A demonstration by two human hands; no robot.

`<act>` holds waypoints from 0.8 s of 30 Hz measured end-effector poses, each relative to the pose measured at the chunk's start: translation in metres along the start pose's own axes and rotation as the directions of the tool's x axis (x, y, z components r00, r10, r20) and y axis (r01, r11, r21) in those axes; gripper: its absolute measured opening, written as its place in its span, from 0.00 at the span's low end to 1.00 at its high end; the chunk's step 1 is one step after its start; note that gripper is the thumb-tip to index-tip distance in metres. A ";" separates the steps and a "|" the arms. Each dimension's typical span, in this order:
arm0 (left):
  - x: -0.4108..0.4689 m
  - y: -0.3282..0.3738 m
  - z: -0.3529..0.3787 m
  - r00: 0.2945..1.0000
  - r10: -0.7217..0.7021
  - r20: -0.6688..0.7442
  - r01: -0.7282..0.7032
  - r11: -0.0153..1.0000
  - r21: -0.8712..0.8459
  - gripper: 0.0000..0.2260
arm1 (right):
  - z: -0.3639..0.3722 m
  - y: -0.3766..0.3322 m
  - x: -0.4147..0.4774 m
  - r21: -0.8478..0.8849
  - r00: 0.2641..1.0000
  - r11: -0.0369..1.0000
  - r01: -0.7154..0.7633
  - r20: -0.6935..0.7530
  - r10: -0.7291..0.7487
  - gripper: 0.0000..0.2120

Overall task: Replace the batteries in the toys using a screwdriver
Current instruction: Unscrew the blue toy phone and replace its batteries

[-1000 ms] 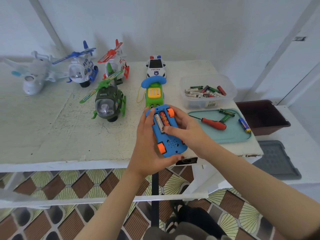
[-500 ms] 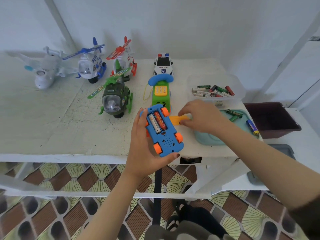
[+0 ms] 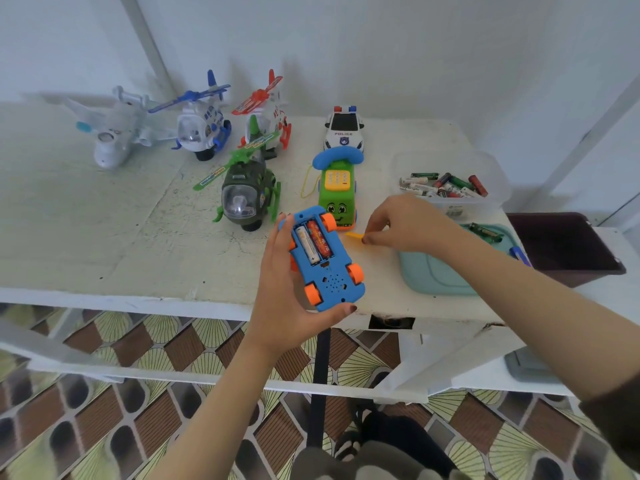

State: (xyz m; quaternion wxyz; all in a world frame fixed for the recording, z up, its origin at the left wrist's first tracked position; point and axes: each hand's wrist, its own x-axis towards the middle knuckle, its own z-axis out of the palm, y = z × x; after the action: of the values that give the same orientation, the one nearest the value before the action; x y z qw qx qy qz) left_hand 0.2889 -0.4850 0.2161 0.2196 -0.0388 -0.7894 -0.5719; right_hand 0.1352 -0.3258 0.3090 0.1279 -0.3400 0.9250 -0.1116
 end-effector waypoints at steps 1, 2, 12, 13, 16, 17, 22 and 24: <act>0.000 0.000 0.000 1.000 -0.004 0.003 0.004 1.000 -0.010 0.52 | -0.002 0.000 0.001 0.012 1.000 1.000 -0.004 -0.001 0.004 0.10; 0.001 -0.001 0.000 1.000 -0.007 0.006 0.007 1.000 -0.018 0.52 | -0.003 0.001 0.002 0.023 1.000 1.000 -0.008 0.000 0.008 0.09; 0.005 -0.001 0.004 0.999 0.028 0.019 -0.028 1.000 -0.001 0.50 | -0.005 0.008 0.005 0.165 0.999 0.986 -0.036 -0.030 0.042 0.06; 0.006 -0.001 0.004 0.999 0.039 0.021 -0.039 0.999 0.006 0.50 | -0.005 0.008 0.005 0.168 0.998 0.985 -0.040 -0.039 0.047 0.06; 0.006 -0.001 0.004 0.999 0.033 0.013 -0.034 0.999 0.031 0.50 | -0.006 0.008 0.004 0.139 0.997 0.990 -0.039 -0.067 0.049 0.07; 0.006 -0.002 0.003 1.000 0.027 0.010 -0.028 0.999 0.039 0.50 | -0.006 0.008 0.004 0.124 0.996 0.992 -0.035 -0.072 0.044 0.08; 0.006 -0.001 0.004 1.000 0.026 -0.005 -0.026 0.997 0.076 0.51 | -0.007 0.009 0.002 0.102 0.994 0.995 -0.011 -0.110 0.022 0.09; 0.007 0.002 0.005 0.999 0.041 -0.013 -0.040 0.994 0.101 0.51 | -0.009 0.010 0.000 0.192 0.994 0.981 -0.028 -0.100 0.048 0.08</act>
State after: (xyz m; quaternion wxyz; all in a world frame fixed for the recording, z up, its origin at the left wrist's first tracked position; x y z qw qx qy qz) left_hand 0.2817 -0.4807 0.2189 0.2389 -0.0392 -0.8146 -0.5271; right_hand 0.1261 -0.3177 0.3145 0.1135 -0.3022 0.9218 -0.2148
